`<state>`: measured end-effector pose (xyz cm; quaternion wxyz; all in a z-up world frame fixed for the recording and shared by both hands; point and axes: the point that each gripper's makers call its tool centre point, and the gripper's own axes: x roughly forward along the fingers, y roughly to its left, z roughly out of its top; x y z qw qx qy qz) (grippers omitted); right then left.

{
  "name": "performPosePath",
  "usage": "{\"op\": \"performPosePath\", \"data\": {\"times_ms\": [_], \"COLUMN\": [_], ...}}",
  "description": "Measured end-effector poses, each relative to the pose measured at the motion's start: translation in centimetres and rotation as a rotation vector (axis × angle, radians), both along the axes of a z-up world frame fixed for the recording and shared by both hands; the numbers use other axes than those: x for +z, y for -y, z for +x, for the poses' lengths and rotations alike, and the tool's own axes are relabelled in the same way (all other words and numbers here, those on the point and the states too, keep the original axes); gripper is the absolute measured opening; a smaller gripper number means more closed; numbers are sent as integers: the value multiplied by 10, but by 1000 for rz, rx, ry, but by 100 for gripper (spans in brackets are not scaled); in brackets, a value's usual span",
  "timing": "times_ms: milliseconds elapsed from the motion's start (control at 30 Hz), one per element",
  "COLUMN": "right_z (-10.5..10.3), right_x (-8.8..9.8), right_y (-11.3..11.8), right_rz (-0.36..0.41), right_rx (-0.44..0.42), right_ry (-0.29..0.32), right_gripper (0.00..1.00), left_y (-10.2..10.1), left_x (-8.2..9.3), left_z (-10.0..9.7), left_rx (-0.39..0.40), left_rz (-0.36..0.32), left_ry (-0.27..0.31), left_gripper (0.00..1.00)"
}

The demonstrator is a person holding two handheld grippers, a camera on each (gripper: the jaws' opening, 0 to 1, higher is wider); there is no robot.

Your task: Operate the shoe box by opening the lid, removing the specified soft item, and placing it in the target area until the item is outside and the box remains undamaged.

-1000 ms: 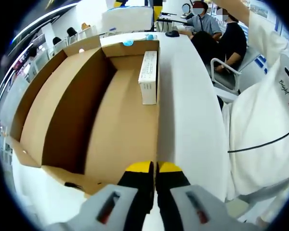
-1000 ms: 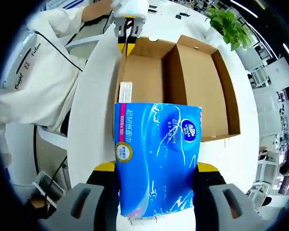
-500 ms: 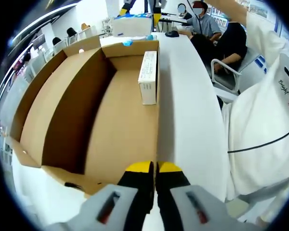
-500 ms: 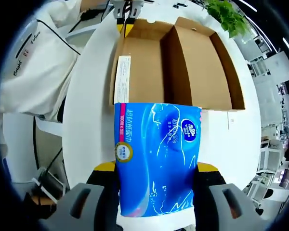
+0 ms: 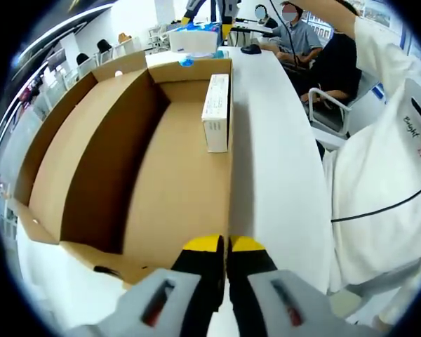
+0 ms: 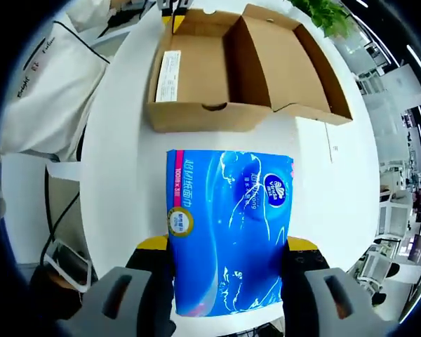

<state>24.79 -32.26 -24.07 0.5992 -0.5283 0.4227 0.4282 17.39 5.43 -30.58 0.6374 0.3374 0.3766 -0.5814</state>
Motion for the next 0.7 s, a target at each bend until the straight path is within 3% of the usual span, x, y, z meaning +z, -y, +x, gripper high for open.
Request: {"op": "performPosePath", "data": {"times_ms": [367,700], "right_z": [5,0], "right_x": [-14,-15], "right_y": [2,8], "right_rz": [-7,-10], "right_rx": [19,49], "right_ry": [-4,0], "right_gripper": [61,62], "left_y": [0,0], "left_x": [0,0], "left_z": [0,0], "left_rx": [1,2], "left_rz": [0,2], "left_ry": [1,-3], "left_gripper": [1,1]}}
